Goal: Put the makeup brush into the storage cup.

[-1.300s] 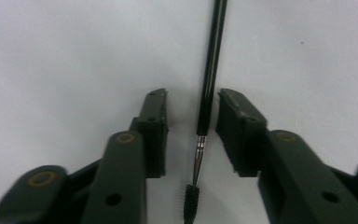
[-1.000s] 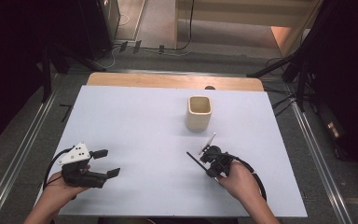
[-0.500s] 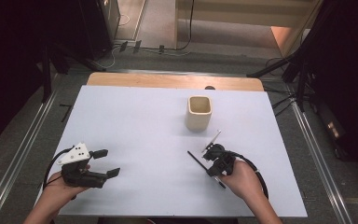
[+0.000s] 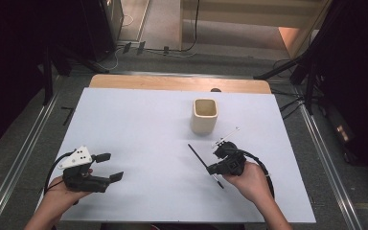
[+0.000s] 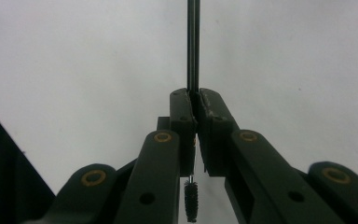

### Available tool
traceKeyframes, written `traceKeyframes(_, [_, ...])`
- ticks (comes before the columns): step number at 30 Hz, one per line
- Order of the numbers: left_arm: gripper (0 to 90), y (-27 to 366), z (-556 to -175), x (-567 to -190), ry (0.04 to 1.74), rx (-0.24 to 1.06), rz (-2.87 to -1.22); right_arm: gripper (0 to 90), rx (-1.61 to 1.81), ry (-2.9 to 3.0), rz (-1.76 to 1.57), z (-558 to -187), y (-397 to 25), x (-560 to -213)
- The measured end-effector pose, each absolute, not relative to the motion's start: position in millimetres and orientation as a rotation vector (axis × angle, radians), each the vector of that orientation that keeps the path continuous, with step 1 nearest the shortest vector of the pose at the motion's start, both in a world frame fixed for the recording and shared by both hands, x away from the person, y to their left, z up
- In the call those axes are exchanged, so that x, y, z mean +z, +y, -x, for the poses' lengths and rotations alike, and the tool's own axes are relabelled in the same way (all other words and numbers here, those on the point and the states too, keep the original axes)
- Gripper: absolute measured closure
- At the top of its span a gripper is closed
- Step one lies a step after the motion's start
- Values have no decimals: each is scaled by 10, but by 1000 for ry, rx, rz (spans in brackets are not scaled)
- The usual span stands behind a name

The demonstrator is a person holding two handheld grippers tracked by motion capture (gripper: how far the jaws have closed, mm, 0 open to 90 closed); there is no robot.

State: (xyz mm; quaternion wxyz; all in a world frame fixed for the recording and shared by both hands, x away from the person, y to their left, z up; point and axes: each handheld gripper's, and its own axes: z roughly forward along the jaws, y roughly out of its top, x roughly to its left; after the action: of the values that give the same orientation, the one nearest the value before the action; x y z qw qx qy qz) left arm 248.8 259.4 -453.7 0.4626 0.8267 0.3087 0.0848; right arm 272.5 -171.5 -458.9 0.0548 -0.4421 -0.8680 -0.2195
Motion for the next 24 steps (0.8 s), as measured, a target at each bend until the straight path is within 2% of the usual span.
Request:
traceKeyframes(11, [164,2554,-2489,-4533,744,185,-2031,869,-806,-2686,1214,-2692,-1651,-4543])
traceKeyframes(24, [164,2456,-2556,-4547,723,139,-2043,869,-784,-2704,1126,-2684,-1578,-4559])
